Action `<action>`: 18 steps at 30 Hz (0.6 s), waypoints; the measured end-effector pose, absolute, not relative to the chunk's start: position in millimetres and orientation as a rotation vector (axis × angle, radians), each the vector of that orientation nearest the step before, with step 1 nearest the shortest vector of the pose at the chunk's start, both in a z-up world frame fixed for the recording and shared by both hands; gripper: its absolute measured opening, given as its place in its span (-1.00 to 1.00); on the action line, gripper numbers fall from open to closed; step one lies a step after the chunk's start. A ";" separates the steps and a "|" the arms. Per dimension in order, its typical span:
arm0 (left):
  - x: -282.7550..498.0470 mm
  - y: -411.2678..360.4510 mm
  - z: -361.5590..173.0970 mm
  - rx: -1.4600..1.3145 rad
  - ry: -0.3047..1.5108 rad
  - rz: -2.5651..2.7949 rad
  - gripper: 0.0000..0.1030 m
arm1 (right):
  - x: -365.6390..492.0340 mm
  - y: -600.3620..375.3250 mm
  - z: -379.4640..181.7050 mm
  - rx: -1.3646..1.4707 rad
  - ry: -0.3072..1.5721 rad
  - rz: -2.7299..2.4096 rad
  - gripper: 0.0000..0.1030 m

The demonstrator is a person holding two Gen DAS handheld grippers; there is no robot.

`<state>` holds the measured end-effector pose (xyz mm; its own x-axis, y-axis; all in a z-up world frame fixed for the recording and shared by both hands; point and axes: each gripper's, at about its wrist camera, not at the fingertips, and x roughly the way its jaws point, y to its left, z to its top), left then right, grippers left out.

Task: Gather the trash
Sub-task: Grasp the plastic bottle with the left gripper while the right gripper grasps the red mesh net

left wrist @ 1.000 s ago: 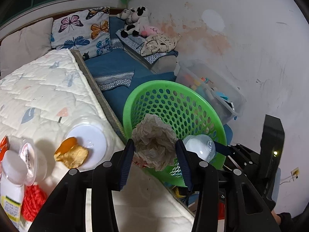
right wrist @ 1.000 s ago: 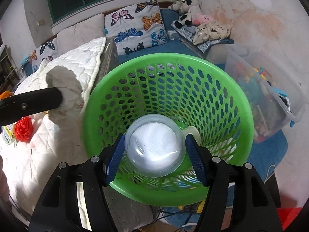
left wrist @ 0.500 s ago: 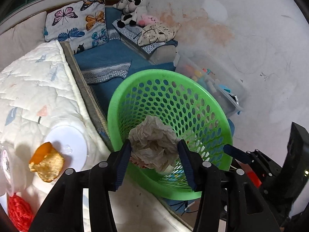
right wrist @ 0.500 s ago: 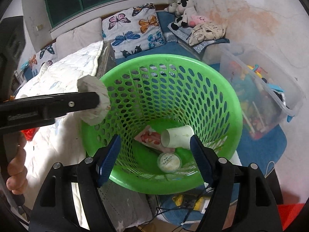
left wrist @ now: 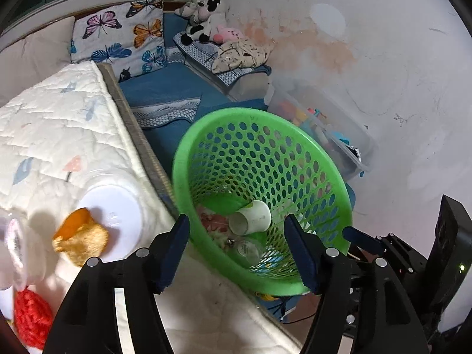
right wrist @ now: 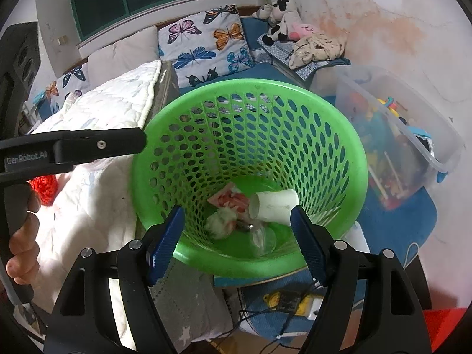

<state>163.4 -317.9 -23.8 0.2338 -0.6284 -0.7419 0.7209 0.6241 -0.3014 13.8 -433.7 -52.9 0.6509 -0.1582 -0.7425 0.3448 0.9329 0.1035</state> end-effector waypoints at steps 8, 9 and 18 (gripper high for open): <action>157.6 -260.2 1.5 0.157 0.866 -0.827 0.25 | 12.5 -411.7 -39.7 0.232 0.796 -0.235 0.45; 158.1 -249.8 5.4 0.167 0.852 -0.803 0.25 | 13.6 -408.1 -38.7 0.233 0.795 -0.224 0.46; 172.3 -167.9 17.7 0.191 0.806 -0.661 0.25 | 29.0 -364.3 -22.0 0.199 0.778 -0.126 0.47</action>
<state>172.3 -167.9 17.7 0.5057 -0.4743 -0.7206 0.6142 0.7845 -0.0853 29.0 -364.3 -22.0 0.7063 -0.0393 -0.7069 0.1854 0.9739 0.1311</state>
